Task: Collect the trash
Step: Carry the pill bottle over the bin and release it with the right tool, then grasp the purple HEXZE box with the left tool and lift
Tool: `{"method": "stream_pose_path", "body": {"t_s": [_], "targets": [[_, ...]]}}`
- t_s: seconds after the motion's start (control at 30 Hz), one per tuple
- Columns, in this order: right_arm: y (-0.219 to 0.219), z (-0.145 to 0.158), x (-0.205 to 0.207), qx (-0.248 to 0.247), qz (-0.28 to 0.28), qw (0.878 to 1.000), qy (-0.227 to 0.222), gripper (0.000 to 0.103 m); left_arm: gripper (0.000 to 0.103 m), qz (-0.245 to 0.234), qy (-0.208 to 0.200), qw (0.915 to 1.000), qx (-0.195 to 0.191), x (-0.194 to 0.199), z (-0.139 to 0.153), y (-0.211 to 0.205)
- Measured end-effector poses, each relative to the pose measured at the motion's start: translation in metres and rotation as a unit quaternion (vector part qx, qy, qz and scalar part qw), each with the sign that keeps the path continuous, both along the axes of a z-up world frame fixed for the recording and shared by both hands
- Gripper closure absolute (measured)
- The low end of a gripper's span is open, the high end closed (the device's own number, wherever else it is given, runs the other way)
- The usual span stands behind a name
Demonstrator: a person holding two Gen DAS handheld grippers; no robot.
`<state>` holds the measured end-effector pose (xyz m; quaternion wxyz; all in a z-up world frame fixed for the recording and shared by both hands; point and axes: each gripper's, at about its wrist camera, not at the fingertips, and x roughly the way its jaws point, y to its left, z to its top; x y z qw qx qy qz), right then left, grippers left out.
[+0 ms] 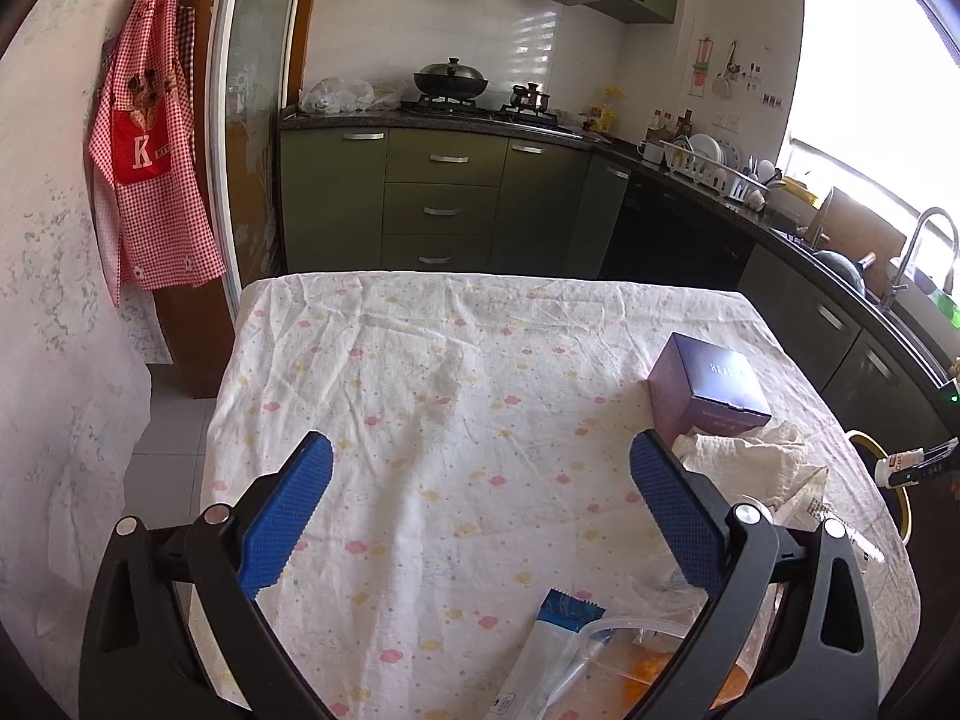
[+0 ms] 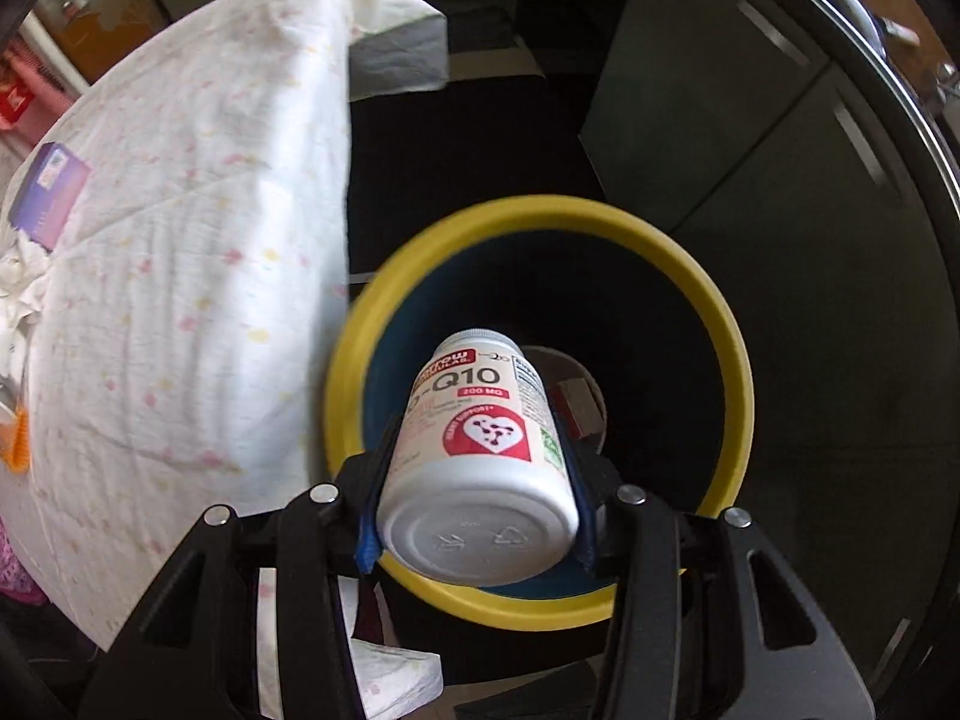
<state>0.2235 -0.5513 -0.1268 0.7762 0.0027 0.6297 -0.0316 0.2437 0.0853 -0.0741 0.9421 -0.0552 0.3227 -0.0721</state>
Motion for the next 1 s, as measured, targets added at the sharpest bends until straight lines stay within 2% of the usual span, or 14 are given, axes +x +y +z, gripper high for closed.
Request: {"method": "stream_pose_path", "body": {"t_s": [0.07, 0.13, 0.43, 0.6, 0.73, 0.87, 1.0], "targets": [[-0.015, -0.010, 0.003, 0.007, -0.022, 1.000, 0.002, 0.057, 0.005, -0.001, -0.001, 1.0000, 0.004, 0.000, -0.001, -0.002], [-0.027, -0.013, 0.003, 0.005, -0.046, 0.999, -0.006, 0.048, 0.005, -0.002, -0.001, 1.0000, 0.005, 0.001, -0.001, -0.003], [-0.025, 0.004, -0.050, 0.031, -0.078, 0.994, -0.064, 0.048, 0.005, -0.010, 0.004, 0.9998, 0.015, 0.002, -0.002, -0.009], [-0.016, 0.008, -0.075, 0.042, -0.081, 0.992, -0.088, 0.047, 0.005, -0.028, 0.007, 0.9994, 0.018, -0.001, 0.006, -0.019], [-0.014, 0.007, -0.083, 0.054, -0.081, 0.990, -0.100, 0.047, 0.005, -0.047, 0.018, 0.9980, 0.038, -0.006, 0.021, -0.036], [-0.017, 0.005, -0.086, 0.063, -0.080, 0.989, -0.110, 0.046, 0.005, -0.087, 0.047, 0.9944, 0.038, 0.001, 0.045, -0.063], [-0.021, 0.006, -0.089, 0.075, -0.078, 0.987, -0.120, 0.046, 0.005, -0.151, 0.117, 0.9815, 0.004, 0.030, 0.055, -0.101]]}}
